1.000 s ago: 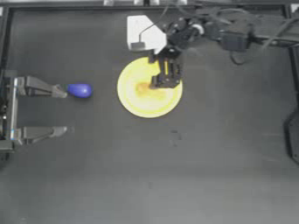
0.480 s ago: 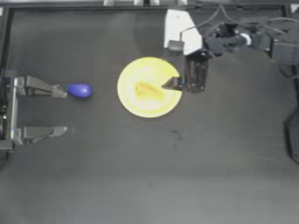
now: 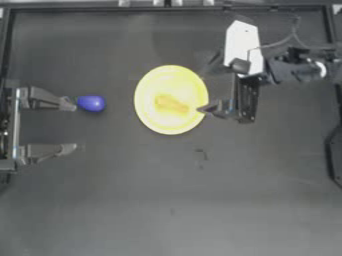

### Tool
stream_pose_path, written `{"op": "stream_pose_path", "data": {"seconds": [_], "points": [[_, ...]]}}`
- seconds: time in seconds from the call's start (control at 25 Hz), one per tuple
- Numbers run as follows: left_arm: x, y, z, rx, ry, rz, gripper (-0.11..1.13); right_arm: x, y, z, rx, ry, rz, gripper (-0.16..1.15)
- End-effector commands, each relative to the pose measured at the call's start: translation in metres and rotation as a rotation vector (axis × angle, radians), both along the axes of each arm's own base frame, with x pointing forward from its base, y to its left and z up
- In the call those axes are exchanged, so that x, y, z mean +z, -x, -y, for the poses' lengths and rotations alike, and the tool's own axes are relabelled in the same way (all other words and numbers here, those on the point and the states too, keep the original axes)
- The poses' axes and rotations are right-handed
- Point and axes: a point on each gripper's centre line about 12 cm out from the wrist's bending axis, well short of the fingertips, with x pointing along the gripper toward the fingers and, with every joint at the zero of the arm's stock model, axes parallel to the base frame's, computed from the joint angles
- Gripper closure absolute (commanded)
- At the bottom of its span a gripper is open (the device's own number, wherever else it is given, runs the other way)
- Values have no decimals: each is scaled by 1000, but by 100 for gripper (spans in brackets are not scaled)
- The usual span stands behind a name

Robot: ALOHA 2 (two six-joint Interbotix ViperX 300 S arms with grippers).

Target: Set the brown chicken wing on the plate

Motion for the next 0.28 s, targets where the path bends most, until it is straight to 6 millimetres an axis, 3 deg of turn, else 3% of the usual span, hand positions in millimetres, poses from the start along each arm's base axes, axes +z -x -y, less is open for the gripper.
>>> {"op": "stream_pose_path", "data": {"seconds": [0.04, 0.28], "points": [[12, 0, -1, 3, -5, 33, -1, 16, 8, -12, -11, 15, 95, -3], [13, 0, -1, 3, -5, 36, -1, 19, 31, -31, -37, 8, 199, -3]]}}
